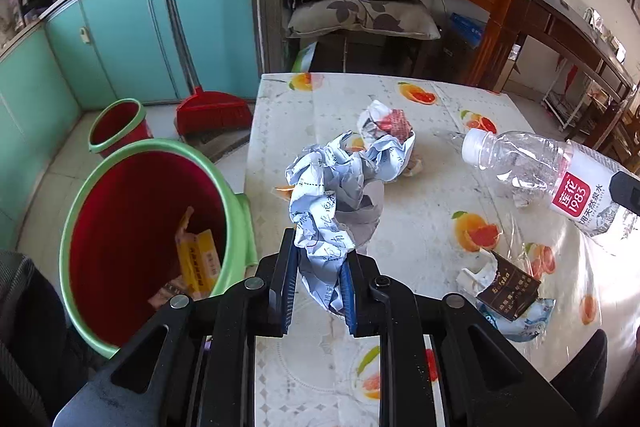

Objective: Collect trash
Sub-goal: 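Carry the bottle and foil wad over the red bucket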

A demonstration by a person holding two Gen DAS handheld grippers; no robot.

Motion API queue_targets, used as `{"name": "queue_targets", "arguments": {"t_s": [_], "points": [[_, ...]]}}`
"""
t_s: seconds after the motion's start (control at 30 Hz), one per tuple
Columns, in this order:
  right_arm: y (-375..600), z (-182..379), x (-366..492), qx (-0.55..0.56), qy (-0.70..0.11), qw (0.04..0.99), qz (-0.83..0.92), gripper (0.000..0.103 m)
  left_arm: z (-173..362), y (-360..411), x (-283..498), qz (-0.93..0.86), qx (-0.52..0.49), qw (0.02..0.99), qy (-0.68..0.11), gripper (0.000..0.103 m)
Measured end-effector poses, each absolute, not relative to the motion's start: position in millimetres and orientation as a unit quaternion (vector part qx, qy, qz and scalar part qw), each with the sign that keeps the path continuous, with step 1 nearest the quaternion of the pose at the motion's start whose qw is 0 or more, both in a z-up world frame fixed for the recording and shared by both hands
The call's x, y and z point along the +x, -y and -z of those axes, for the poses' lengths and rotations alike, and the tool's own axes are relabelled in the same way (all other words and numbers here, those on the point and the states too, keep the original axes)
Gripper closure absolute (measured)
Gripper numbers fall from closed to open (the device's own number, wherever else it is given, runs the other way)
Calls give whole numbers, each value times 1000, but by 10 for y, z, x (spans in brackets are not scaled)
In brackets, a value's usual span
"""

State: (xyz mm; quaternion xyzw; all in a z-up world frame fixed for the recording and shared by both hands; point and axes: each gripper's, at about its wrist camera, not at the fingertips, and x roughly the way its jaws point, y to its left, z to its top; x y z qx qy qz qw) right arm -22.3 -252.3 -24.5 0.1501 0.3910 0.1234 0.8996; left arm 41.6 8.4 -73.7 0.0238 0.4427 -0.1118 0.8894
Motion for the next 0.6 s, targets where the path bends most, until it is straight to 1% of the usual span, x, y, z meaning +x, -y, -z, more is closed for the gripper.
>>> {"name": "queue_targets", "arguments": {"t_s": [0.2,0.37,0.6], "points": [[2116,182,-62,142,-388,897,-155,46,796,-435,462,80,5,893,-442,84],[1702,176,125,107,-396,896,-171,47,889,-709,504,61,-13,891,-450,84],[1375,52,268,87,-392,898,-181,48,956,-977,516,47,-24,890,-452,84]]}}
